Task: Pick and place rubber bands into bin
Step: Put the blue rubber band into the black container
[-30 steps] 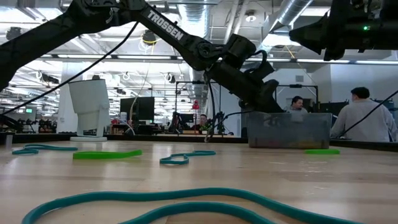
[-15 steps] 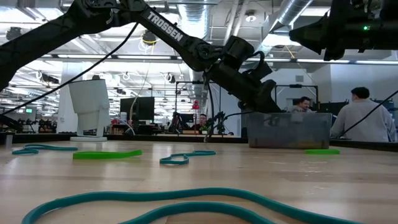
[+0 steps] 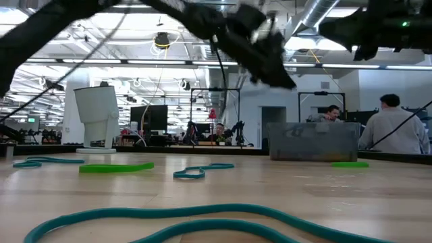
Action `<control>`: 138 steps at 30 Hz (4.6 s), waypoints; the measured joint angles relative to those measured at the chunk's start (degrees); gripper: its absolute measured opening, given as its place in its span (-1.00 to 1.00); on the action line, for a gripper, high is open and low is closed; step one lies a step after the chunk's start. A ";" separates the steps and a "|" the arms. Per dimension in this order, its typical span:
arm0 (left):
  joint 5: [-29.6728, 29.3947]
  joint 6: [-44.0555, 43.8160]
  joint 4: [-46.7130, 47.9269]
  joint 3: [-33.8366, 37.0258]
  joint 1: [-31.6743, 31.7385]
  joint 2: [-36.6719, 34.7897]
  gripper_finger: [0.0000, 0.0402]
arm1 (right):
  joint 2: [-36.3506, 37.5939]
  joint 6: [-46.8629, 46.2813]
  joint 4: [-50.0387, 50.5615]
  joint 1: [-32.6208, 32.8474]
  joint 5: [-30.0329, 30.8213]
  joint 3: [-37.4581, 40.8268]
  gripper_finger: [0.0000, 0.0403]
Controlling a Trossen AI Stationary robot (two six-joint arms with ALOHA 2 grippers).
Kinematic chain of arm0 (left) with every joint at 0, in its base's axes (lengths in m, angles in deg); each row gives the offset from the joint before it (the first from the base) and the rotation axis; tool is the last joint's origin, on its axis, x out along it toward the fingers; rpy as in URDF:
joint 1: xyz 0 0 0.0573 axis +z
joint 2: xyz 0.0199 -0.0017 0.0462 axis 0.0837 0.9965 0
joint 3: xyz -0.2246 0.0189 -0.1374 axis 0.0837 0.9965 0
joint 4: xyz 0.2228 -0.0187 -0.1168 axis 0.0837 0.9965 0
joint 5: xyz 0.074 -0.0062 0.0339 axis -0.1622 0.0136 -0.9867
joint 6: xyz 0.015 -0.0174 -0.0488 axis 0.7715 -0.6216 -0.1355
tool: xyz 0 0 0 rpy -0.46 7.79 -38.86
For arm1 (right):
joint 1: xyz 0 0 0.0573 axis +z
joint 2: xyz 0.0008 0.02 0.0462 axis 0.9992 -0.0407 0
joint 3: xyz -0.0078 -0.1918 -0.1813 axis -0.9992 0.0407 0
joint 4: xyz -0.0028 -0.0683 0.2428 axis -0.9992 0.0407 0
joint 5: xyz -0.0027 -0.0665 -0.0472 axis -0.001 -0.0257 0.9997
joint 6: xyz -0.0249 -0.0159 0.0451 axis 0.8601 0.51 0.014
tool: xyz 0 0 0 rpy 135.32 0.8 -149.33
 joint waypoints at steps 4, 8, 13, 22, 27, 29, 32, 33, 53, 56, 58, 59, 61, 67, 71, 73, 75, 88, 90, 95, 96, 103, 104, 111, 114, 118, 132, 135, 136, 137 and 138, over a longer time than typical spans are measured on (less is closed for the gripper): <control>-3.27 3.95 11.41 0.00 0.02 -8.08 -0.58 | 4.54 3.92 3.93 3.56 0.01 -0.19 -0.54; -7.24 4.64 23.98 -0.04 0.09 -16.68 -0.58 | 8.67 5.73 11.79 7.18 0.34 -2.34 -0.54; -12.76 2.07 39.84 -0.02 0.27 -24.98 -0.58 | 12.66 5.88 18.92 11.70 4.26 -5.12 -0.54; -24.09 -9.13 46.86 14.59 0.01 -44.38 -0.58 | 16.98 9.22 23.93 18.60 16.58 -5.51 -0.54; -28.95 -20.62 38.62 35.92 -2.15 -59.61 -0.58 | 17.04 9.35 23.79 20.78 16.52 -5.51 -0.54; -27.64 -25.36 34.70 46.14 -4.00 -65.45 -0.58 | 16.95 9.31 23.80 20.76 16.52 -5.51 -0.54; -23.83 -33.64 28.07 60.89 -7.21 -72.38 -0.58 | 16.91 8.93 23.83 20.70 16.52 -5.51 -0.54; -21.50 -36.59 26.34 65.19 -8.24 -73.95 -0.58 | 16.91 8.38 24.03 20.70 16.52 -5.51 -0.54; -9.27 -52.35 24.75 81.96 -26.89 -65.65 -0.58 | 16.82 0.89 31.98 20.63 16.48 -5.49 -0.54; -11.30 -54.95 24.76 81.96 -28.34 -62.24 -0.58 | 16.84 1.59 31.20 20.63 16.48 -5.49 -0.54; -12.00 -55.51 24.75 81.96 -28.84 -59.79 -0.58 | 16.84 1.80 29.59 20.61 16.49 -5.49 -0.54; -12.44 -55.56 24.76 81.96 -28.92 -58.72 -0.58 | 16.84 1.89 28.43 20.61 16.48 -5.49 -0.54; -13.05 -55.58 24.75 81.95 -28.98 -56.48 -0.58 | 16.84 3.11 25.51 20.63 16.50 -5.49 -0.54; -13.19 -55.90 24.59 81.33 -29.00 -52.50 -0.58 | 16.84 -1.50 25.92 20.76 16.45 -5.49 -0.54; -13.51 -56.66 24.52 81.11 -29.00 -52.32 -0.63 | 16.84 -1.64 26.20 20.63 16.39 -5.49 -0.54; -13.59 -56.07 24.29 80.88 -29.00 -52.38 -0.73 | 16.84 -1.64 26.20 20.63 16.37 -5.49 -0.54; -14.21 -54.51 23.91 80.19 -29.00 -52.29 -0.88 | 16.84 -1.62 26.31 20.63 16.37 -5.49 -0.54; -29.83 -28.57 -0.31 63.52 -20.62 -52.02 -1.00 | 16.86 1.83 22.63 19.86 16.44 -5.44 -0.54; -27.51 -24.35 -8.34 61.62 -17.41 -51.48 -1.00 | 16.84 1.85 22.46 19.11 16.46 -5.44 -0.54; -14.13 -13.64 -28.35 57.30 -9.75 -47.96 -1.00 | 16.84 1.94 22.21 16.52 16.37 -5.44 -0.54; -12.43 -13.06 -31.55 55.83 -8.62 -45.93 -1.00 | 16.87 1.96 22.05 15.97 16.40 -5.44 -0.54; -6.02 -12.66 -34.41 38.93 -4.00 -24.73 -1.00 | 16.87 3.62 21.52 12.16 16.32 -5.44 -0.54; -5.26 -12.01 -34.21 35.60 -3.88 -21.21 -1.00 | 16.87 4.04 21.47 11.77 16.31 -5.44 -0.54; -6.03 -10.48 -20.81 13.17 -2.56 -1.51 -1.00 | 16.86 4.41 21.52 10.44 16.33 -5.44 -0.54; -6.16 -11.12 -19.50 5.86 -1.97 5.39 -1.00 | 16.84 4.85 21.58 10.48 16.29 -5.44 -0.54; -6.19 -11.71 -18.15 -1.79 -1.59 12.19 -1.00 | 16.84 4.83 22.34 10.52 16.33 -5.44 -0.54; -6.43 -10.31 -15.40 -4.79 -1.15 15.79 -1.00 | 16.84 -1.58 29.05 10.58 16.34 -5.44 -0.54; -6.39 -10.42 -14.34 -4.79 -0.98 15.79 -1.00 | 16.84 -3.69 30.89 10.58 16.33 -5.44 -0.54; -6.47 -10.33 -14.10 -4.79 -0.98 15.79 -1.00 | 16.84 -4.39 31.46 10.58 16.31 -5.44 -0.54; -6.52 -10.28 -13.93 -4.79 -1.00 15.79 -1.00 | 16.84 -4.92 32.00 10.58 16.32 -5.44 -0.54; -6.52 -10.28 -13.97 -4.79 -1.05 15.79 -1.00 | 16.84 -5.35 32.47 10.58 16.33 -5.44 -0.54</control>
